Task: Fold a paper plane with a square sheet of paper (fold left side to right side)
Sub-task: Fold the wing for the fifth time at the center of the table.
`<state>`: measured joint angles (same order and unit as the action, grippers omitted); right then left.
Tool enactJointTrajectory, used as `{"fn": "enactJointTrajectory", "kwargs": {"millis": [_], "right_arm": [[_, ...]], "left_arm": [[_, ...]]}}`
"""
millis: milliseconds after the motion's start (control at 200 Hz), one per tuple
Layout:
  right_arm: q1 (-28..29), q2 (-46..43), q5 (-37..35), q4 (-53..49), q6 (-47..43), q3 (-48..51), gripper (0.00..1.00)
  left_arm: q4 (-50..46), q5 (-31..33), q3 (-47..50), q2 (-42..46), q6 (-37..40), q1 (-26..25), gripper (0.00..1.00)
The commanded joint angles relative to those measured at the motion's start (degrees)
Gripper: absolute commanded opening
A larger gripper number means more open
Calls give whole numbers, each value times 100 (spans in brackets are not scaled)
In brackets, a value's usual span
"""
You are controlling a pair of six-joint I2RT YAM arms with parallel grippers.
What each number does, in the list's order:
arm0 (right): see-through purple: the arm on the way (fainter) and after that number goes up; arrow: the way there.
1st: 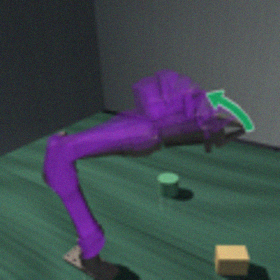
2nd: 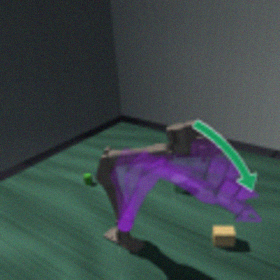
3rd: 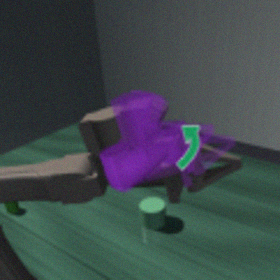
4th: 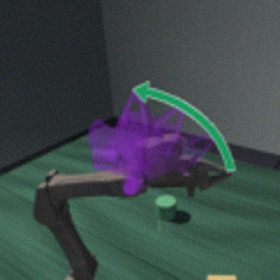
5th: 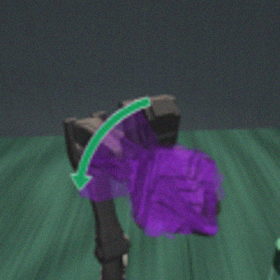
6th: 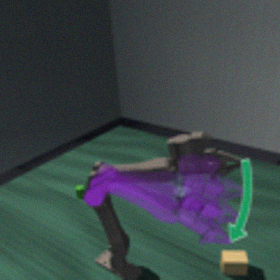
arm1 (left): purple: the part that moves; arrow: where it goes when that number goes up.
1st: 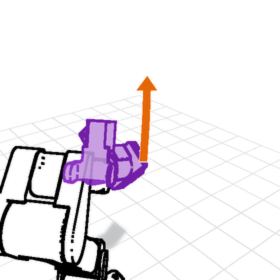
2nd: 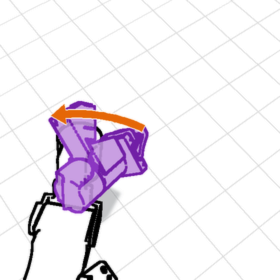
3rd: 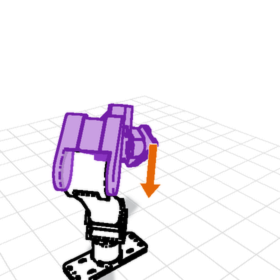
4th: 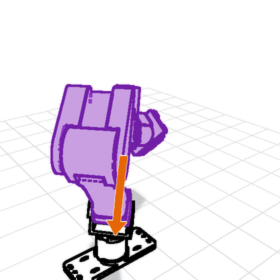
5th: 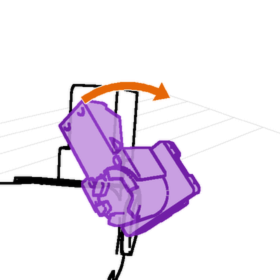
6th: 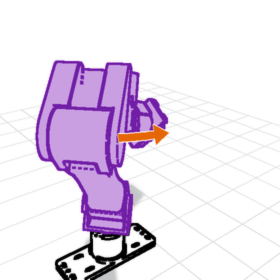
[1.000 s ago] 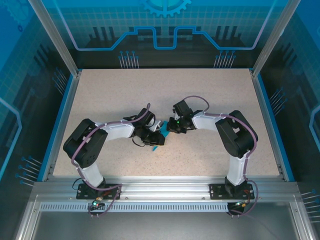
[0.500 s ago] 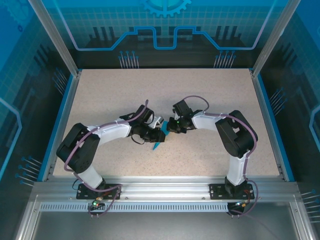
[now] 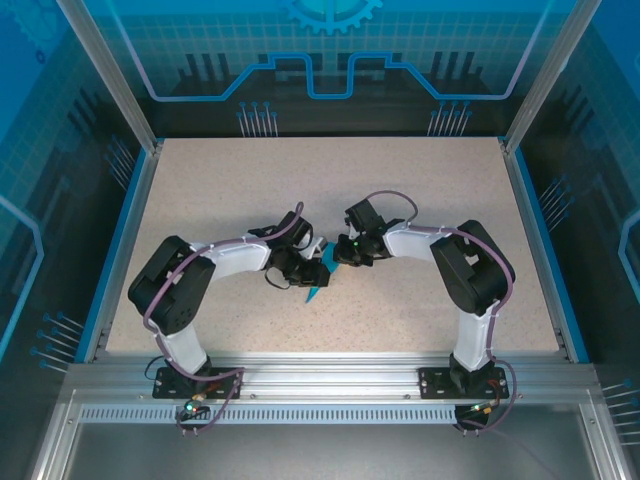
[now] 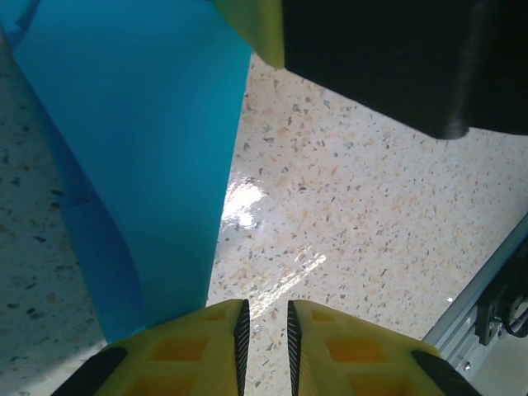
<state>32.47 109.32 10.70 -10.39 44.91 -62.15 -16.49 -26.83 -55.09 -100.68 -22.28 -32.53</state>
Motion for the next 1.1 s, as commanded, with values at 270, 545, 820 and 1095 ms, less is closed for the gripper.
{"fn": "enactJointTrajectory", "kwargs": {"millis": [270, 545, 820, 1095], "right_arm": [[19, 303, -243, -551, -120, 61, 13], [19, 284, -244, -584, -131, 44, 13], [26, 279, -267, -636, -158, 36, 13], [-1, 230, -246, -559, -249, 61, 13]], "left_arm": [[-109, 173, -57, -189, 133, -9, 24], [-30, 187, 23, -307, 121, -13, 24], [31, 327, 138, -297, 88, -10, 24], [178, 435, 395, -253, -43, 14, 21]]}}
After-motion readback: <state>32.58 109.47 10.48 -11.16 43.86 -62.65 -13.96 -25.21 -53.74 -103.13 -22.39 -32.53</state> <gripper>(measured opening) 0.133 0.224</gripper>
